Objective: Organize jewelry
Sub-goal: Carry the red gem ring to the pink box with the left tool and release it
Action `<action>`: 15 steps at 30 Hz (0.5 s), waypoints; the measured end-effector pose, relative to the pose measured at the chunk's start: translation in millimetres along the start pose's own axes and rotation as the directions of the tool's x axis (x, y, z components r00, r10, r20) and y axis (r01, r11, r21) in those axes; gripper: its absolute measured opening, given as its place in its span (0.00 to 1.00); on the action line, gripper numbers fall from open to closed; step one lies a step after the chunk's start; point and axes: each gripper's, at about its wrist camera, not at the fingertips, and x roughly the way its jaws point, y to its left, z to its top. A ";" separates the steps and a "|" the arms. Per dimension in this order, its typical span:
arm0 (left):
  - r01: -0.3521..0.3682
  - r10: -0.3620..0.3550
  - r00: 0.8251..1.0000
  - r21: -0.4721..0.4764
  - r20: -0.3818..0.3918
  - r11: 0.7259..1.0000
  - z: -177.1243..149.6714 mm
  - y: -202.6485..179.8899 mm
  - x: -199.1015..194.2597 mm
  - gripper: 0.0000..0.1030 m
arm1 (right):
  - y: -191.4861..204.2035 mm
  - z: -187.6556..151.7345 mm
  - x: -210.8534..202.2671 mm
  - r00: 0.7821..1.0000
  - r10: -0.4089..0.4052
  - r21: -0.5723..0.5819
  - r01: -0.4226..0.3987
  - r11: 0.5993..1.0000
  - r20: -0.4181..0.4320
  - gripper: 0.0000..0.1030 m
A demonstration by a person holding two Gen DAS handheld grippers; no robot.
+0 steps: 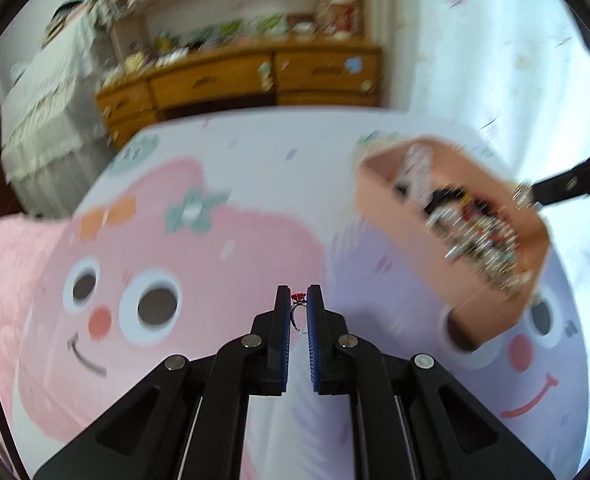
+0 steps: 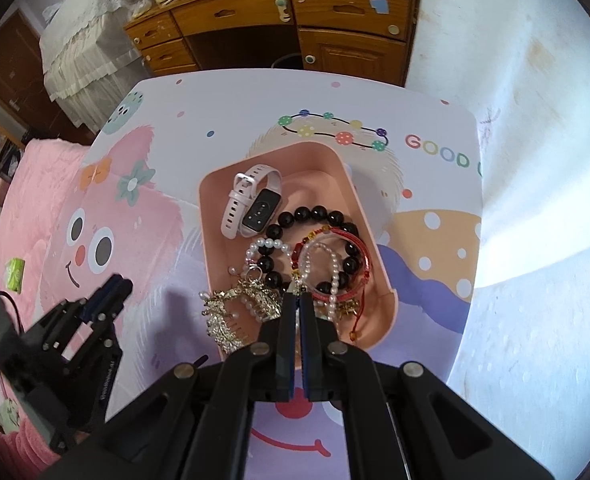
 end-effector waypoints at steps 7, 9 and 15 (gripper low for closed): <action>0.156 -0.170 0.974 0.100 0.147 0.983 38.0 -34.9 -24.7 0.05 | -16.8 -13.3 -9.1 0.999 0.033 0.078 -0.036 0.996 0.037 0.02; 0.195 -0.210 0.963 0.102 0.167 0.976 46.0 -45.2 -24.6 0.06 | -21.8 -16.6 -9.3 0.997 0.051 0.112 -0.057 0.992 0.058 0.02; 0.294 -0.299 0.946 0.058 0.127 0.954 59.3 -56.7 -14.9 0.68 | -33.1 -22.3 -7.2 0.991 0.057 0.236 -0.083 0.968 0.117 0.36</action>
